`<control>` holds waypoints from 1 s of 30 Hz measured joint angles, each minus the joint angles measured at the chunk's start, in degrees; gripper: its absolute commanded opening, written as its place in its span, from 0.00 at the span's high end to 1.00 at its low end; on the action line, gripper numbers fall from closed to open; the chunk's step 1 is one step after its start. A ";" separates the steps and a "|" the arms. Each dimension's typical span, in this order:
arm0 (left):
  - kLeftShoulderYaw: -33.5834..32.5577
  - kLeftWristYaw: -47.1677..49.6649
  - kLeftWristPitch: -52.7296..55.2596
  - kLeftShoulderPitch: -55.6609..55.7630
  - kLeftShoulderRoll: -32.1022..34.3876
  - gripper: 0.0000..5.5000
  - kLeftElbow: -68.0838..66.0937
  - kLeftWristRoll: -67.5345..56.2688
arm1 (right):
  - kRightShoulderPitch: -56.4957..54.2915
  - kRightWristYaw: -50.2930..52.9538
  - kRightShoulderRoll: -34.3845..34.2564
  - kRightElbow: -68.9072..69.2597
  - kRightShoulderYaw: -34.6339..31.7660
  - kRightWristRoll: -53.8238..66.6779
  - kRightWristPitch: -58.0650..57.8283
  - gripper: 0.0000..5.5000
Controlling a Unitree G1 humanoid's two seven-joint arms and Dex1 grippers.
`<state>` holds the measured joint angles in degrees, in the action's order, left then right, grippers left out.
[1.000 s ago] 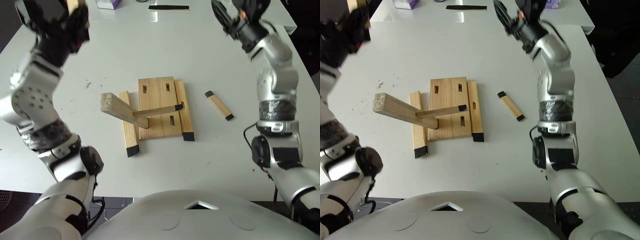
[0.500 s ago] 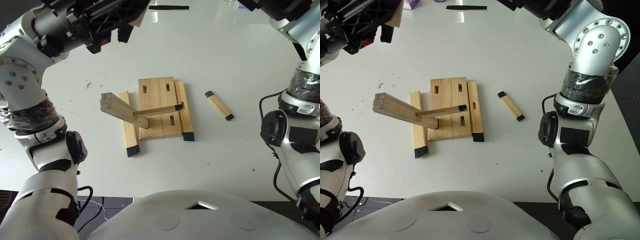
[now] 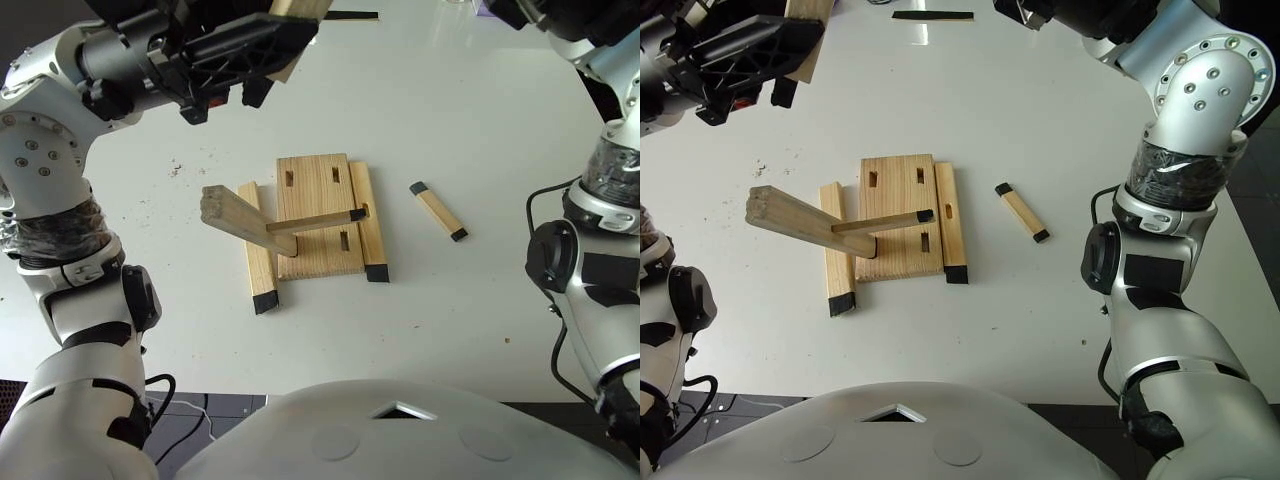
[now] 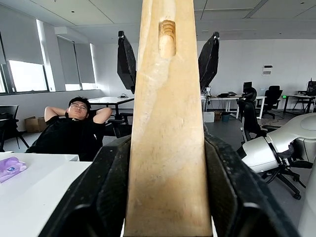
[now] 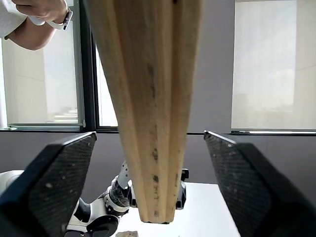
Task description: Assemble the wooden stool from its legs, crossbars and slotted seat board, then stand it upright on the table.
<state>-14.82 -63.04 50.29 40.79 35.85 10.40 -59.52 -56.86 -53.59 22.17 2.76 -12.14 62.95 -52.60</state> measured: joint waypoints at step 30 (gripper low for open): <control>3.84 -3.93 -5.50 -4.17 2.03 0.49 0.51 3.73 | -0.56 -1.04 0.86 1.85 3.99 -2.75 2.02 0.63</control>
<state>-10.98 -66.97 44.79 36.62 37.88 10.91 -55.79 -57.42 -54.62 23.03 4.61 -8.15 60.20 -50.57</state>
